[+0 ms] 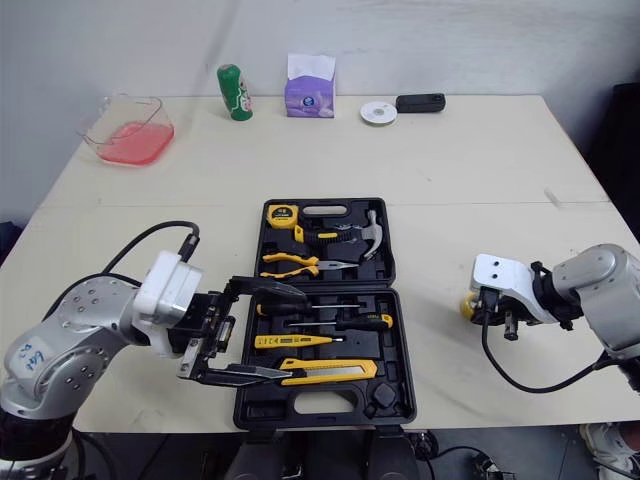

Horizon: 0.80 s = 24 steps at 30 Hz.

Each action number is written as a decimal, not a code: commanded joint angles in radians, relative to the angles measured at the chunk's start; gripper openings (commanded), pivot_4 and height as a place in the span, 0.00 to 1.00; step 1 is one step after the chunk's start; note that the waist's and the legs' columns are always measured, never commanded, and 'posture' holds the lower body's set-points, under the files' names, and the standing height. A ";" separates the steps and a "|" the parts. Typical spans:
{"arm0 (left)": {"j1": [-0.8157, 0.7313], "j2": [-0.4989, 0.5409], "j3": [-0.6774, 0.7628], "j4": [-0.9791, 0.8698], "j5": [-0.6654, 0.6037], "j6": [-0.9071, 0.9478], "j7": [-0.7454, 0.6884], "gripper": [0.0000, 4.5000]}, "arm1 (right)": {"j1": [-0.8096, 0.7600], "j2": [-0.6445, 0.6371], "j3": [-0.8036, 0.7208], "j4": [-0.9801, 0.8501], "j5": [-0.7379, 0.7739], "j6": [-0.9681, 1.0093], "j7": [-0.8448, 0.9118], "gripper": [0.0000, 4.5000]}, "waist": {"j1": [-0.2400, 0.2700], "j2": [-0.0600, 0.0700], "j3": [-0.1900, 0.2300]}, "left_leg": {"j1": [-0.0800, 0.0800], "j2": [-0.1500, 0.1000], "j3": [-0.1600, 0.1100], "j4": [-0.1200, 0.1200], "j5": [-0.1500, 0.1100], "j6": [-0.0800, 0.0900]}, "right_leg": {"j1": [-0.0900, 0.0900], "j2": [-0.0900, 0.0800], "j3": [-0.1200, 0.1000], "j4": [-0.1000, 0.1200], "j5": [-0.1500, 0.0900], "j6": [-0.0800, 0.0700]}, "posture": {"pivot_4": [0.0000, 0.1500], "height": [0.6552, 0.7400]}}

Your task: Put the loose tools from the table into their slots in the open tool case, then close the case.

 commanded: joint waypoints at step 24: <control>0.345 0.013 0.106 -0.080 0.153 -0.233 0.001 1.00 | 0.012 0.046 0.056 -0.614 0.370 0.080 0.218 0.00 | 0.003 0.002 0.002 | -0.001 0.001 0.000 0.000 -0.004 0.002 | -0.001 -0.007 0.000 -0.002 0.000 0.000 | 1.00 1.00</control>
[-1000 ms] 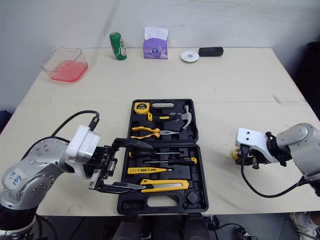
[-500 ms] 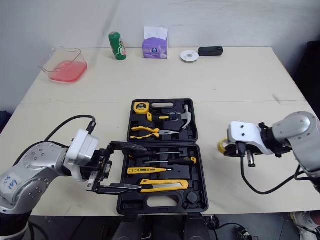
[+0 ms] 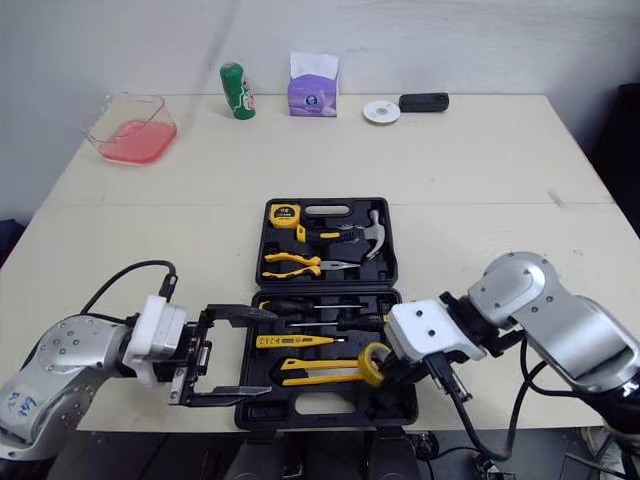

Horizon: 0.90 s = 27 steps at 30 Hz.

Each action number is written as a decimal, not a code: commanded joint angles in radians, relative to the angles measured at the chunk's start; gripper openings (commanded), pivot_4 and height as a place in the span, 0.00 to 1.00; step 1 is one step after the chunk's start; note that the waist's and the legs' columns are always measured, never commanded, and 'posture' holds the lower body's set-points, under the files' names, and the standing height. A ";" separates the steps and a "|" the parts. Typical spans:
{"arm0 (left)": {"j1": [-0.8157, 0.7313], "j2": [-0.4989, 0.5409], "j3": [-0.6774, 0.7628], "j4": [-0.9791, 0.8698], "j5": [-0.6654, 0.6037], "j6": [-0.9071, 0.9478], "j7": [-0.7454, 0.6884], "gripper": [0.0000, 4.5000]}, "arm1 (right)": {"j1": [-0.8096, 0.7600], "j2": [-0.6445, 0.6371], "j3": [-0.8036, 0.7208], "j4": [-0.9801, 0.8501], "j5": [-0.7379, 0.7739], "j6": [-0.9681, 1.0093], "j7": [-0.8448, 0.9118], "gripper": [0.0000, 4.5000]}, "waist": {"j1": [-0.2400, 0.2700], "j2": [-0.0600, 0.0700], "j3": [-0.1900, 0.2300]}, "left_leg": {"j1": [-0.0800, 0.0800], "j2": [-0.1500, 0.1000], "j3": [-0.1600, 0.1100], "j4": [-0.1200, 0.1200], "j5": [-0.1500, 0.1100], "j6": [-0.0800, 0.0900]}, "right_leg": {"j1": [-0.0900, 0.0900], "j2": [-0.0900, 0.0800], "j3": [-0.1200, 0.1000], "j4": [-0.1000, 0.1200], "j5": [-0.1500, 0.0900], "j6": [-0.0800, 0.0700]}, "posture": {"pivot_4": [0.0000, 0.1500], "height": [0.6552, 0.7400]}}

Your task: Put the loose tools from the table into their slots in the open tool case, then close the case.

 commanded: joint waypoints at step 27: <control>0.107 0.034 0.082 -0.072 -0.005 0.019 0.067 1.00 | -0.011 -0.024 0.213 -0.019 -0.220 0.112 -0.015 0.00 | 0.002 -0.003 -0.001 | 0.000 0.000 -0.001 0.000 -0.002 -0.001 | 0.001 0.000 -0.002 -0.002 0.000 -0.001 | 1.00 1.00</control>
